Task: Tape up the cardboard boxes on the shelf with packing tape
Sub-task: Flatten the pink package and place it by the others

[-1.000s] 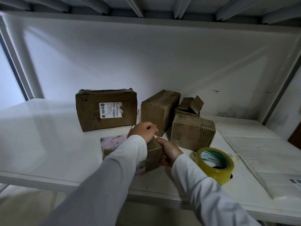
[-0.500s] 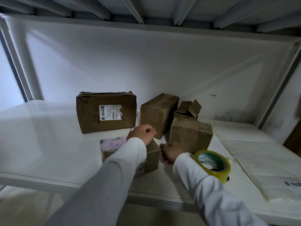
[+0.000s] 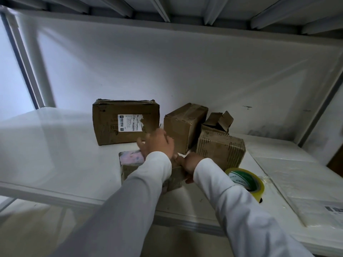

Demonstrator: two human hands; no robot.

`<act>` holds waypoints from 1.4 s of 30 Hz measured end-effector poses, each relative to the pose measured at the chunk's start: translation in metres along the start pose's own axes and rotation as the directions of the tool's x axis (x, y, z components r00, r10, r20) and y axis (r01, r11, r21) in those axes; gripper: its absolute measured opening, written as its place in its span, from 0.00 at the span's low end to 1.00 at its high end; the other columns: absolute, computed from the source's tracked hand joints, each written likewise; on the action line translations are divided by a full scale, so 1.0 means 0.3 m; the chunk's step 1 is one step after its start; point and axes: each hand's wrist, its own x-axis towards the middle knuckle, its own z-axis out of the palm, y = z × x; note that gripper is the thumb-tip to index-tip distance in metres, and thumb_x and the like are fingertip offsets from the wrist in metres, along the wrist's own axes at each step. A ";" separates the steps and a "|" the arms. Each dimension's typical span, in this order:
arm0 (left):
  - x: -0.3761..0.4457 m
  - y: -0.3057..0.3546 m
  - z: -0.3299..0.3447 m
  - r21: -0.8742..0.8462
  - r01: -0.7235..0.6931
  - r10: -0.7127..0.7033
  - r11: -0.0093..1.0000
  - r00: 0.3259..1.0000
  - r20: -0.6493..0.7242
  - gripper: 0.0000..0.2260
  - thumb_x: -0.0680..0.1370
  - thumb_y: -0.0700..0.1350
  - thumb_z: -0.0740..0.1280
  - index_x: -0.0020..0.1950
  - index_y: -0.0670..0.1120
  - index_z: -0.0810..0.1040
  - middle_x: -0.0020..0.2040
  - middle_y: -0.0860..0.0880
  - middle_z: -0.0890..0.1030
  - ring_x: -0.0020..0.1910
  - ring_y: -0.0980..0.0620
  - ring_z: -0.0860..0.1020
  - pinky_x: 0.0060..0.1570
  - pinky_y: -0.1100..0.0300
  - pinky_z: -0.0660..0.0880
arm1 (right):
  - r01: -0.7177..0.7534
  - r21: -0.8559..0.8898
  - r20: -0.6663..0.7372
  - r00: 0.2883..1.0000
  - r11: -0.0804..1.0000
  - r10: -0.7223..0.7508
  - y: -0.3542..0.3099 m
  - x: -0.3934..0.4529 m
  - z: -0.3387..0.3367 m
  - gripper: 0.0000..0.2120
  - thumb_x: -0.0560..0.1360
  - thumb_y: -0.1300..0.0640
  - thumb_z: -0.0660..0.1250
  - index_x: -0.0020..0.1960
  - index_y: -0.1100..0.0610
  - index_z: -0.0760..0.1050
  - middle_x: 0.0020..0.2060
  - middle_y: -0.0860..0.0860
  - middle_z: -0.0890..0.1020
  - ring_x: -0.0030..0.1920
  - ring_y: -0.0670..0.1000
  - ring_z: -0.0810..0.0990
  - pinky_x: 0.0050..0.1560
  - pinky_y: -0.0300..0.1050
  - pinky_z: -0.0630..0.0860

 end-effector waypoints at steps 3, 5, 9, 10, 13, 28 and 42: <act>-0.014 0.003 -0.054 0.216 0.136 -0.152 0.967 0.987 0.059 0.25 0.78 0.56 0.60 0.70 0.43 0.63 0.71 0.42 0.66 0.72 0.41 0.60 0.73 0.40 0.46 | -0.029 0.207 -0.026 0.999 0.978 0.035 0.026 0.019 -0.001 0.34 0.77 0.37 0.55 0.70 0.63 0.64 0.61 0.61 0.76 0.56 0.62 0.78 0.55 0.57 0.78; -0.006 -0.021 -0.110 0.225 0.159 -0.174 0.961 0.984 0.044 0.31 0.77 0.58 0.60 0.74 0.42 0.57 0.74 0.41 0.60 0.74 0.40 0.55 0.72 0.38 0.46 | -0.048 0.391 -0.043 0.997 0.919 0.070 0.046 0.000 0.005 0.31 0.77 0.40 0.58 0.67 0.64 0.67 0.55 0.62 0.78 0.49 0.62 0.80 0.48 0.57 0.80; -0.014 -0.101 -0.247 -0.048 0.314 -0.305 0.948 0.943 0.133 0.39 0.74 0.63 0.65 0.76 0.45 0.51 0.75 0.42 0.59 0.74 0.42 0.57 0.71 0.41 0.58 | -0.061 0.503 -0.101 0.987 0.862 0.128 0.086 -0.001 0.025 0.29 0.78 0.41 0.58 0.63 0.66 0.69 0.51 0.64 0.78 0.40 0.64 0.81 0.32 0.52 0.81; -0.029 -0.113 -0.286 -0.271 0.411 -0.341 0.870 0.900 0.269 0.36 0.74 0.61 0.67 0.74 0.46 0.58 0.67 0.42 0.69 0.67 0.42 0.68 0.64 0.46 0.69 | -0.080 0.561 -0.100 0.981 0.824 0.163 0.088 -0.002 0.028 0.29 0.78 0.41 0.58 0.63 0.65 0.68 0.53 0.64 0.78 0.41 0.64 0.81 0.29 0.51 0.80; -0.060 -0.160 -0.330 -0.484 0.616 -0.218 0.622 0.730 0.648 0.16 0.73 0.57 0.70 0.53 0.48 0.73 0.43 0.44 0.77 0.42 0.44 0.77 0.47 0.53 0.76 | -0.039 0.535 -0.091 0.990 0.844 0.104 0.061 -0.041 0.063 0.23 0.80 0.45 0.55 0.58 0.65 0.70 0.45 0.64 0.79 0.33 0.59 0.79 0.25 0.44 0.76; -0.052 -0.254 -0.279 -0.133 -0.414 0.432 0.901 0.887 0.165 0.46 0.59 0.65 0.62 0.74 0.48 0.62 0.68 0.44 0.63 0.69 0.45 0.61 0.68 0.59 0.58 | 0.660 -0.427 -0.323 0.527 0.618 -0.786 -0.124 -0.230 0.009 0.18 0.82 0.51 0.53 0.70 0.52 0.69 0.68 0.49 0.73 0.67 0.50 0.70 0.68 0.42 0.63; -0.056 -0.277 -0.216 -0.300 -0.292 0.314 0.908 0.949 0.027 0.42 0.66 0.45 0.76 0.74 0.42 0.56 0.73 0.45 0.59 0.72 0.45 0.61 0.70 0.54 0.62 | 0.588 -0.601 -0.225 0.525 0.541 -0.821 -0.218 -0.219 0.103 0.18 0.81 0.47 0.51 0.66 0.47 0.71 0.67 0.46 0.74 0.67 0.47 0.70 0.73 0.45 0.41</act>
